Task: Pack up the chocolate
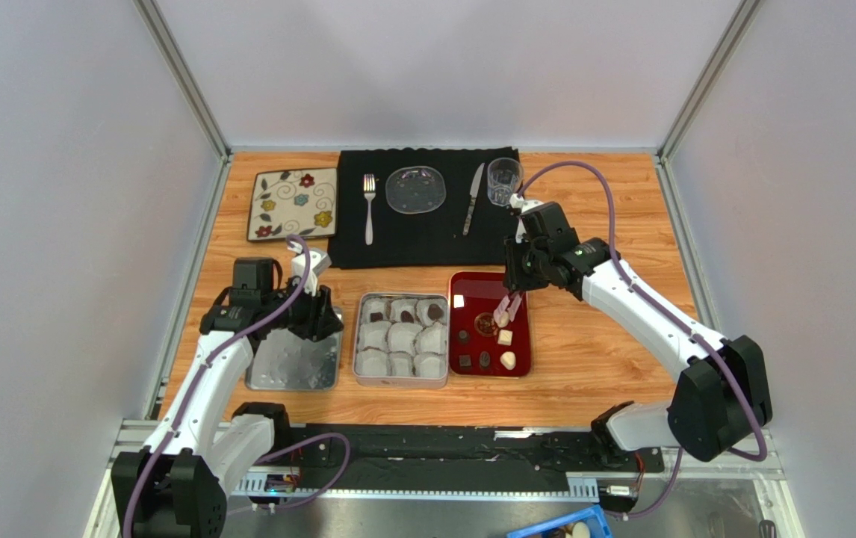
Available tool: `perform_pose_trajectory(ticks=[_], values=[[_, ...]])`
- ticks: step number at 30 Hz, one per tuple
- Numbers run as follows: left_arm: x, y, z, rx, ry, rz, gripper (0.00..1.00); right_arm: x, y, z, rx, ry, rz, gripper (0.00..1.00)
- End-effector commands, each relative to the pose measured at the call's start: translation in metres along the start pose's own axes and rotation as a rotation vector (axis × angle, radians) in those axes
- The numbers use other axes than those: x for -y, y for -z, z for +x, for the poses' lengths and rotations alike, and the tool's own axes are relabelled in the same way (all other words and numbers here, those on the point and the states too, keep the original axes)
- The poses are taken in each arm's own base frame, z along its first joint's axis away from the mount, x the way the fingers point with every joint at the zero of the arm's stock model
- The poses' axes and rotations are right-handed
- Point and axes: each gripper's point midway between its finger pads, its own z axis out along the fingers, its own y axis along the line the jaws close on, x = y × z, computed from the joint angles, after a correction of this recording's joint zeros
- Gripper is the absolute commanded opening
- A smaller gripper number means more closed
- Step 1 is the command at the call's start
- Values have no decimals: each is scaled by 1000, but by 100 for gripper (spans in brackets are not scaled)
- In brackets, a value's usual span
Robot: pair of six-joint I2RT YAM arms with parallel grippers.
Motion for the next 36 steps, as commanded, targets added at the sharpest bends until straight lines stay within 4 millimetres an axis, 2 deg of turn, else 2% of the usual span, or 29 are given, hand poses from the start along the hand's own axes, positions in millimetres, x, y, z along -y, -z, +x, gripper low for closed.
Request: perform_pose_trajectory(ticks=[1,4,7,8,13,14,15,17,18,22,23,25,29,30,36], values=[[1,6,-18,51,-43,-3,48,-5,3,-13,55,18,-14,18],[-3,3,-15,43,-35,-20,49,-9,13,-25,104,31,-5,13],[-6,1,-12,35,-32,-26,49,-24,33,-41,162,67,-26,12],[-8,0,-11,34,-32,-35,49,-32,42,-52,192,81,-41,11],[-8,-1,-11,36,-29,-34,48,-79,71,-67,251,168,-110,11],[-8,-1,-12,37,-30,-34,49,-86,74,-69,256,177,-122,11],[-8,-1,-11,36,-26,-36,49,-103,81,-70,268,198,-157,11],[-9,0,-12,37,-27,-41,49,-121,82,-68,263,207,-194,11],[-9,-1,-11,33,-24,-40,49,-136,87,-68,275,225,-226,11],[-11,-1,-11,31,-21,-53,49,-172,89,-66,271,249,-296,11],[-12,0,-11,30,-20,-59,49,-183,84,-59,251,269,-309,11],[-13,0,-11,31,-18,-64,49,-198,85,-63,262,280,-332,11],[-18,0,-10,27,-8,-95,50,-228,73,-55,236,308,-381,11],[-19,0,-10,27,-7,-101,50,-232,63,-52,218,310,-378,11],[-21,0,-10,27,-6,-112,51,-258,48,-48,198,317,-424,11]])
